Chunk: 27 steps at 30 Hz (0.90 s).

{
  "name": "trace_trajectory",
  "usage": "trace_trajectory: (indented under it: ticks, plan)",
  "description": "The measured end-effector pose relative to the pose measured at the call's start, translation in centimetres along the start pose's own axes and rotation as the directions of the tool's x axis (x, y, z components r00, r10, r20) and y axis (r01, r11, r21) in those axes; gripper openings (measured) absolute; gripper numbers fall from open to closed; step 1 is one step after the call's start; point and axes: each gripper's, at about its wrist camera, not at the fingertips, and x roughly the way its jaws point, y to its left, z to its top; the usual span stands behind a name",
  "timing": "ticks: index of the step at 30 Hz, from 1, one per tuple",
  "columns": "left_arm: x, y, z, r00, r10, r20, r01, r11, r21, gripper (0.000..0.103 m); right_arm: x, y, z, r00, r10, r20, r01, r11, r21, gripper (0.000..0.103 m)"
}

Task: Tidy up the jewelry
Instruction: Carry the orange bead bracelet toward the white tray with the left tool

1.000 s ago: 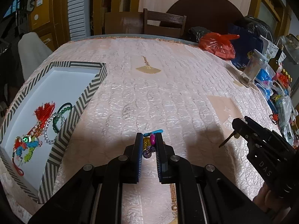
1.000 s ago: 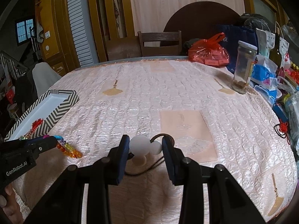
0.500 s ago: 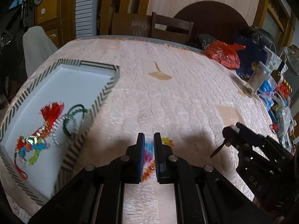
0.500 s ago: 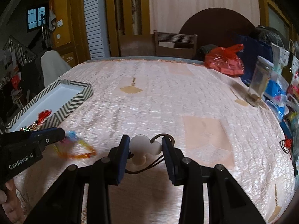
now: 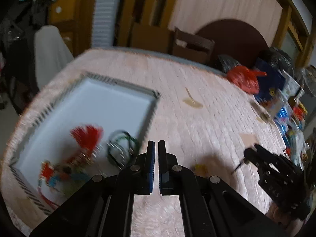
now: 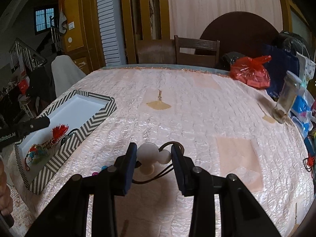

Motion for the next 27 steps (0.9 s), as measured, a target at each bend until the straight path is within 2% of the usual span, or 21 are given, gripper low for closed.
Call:
trace_trajectory:
  ticks: [1,4,10,16,18,21,24,27]
  plan:
    - [0.7,-0.7,-0.8,1.000,-0.011,-0.018,0.012,1.000,0.025,0.045,0.1,-0.1,-0.3,1.000,0.000,-0.007,0.000,1.000,0.002,0.037]
    - [2.7,-2.7,-2.7,0.997,-0.042,-0.068,0.047,0.996,0.079,0.054,0.5,-1.0,-1.5,0.999,-0.003,-0.032,0.004,1.000,0.020,0.037]
    - [6.4,-5.0,-5.2,0.982,-0.073,-0.174,0.095,0.988,0.125,0.055,0.6,-3.1,-3.1,0.998,-0.014,-0.053,0.017,0.998,0.055,0.037]
    - [6.8,-5.5,-5.6,0.989,-0.057,-0.133,0.077,0.986,0.149,0.056,0.1,-4.3,-3.4,0.999,-0.009,-0.039,0.011,0.997,0.072,0.037]
    - [7.1,-5.8,-5.7,0.989,-0.071,-0.128,0.093,0.981,0.170,0.056,0.1,-4.5,-3.5,0.999,-0.002,-0.040,0.006,0.997,0.081,0.037]
    - [7.4,-6.4,-5.6,0.986,-0.083,-0.142,0.111,0.972,0.207,0.056,0.1,-4.7,-3.5,0.999,0.006,-0.034,-0.003,0.996,0.091,0.037]
    - [7.0,-6.1,-5.4,0.979,-0.100,-0.175,0.132,0.975,0.179,0.056,-0.2,-4.8,-3.3,1.000,0.013,-0.024,-0.011,0.995,0.094,0.037]
    - [5.9,-5.8,-5.8,0.990,-0.050,-0.135,0.078,0.974,0.213,0.059,-0.7,-4.9,-3.2,1.000,0.013,-0.008,-0.012,0.995,0.095,0.037]
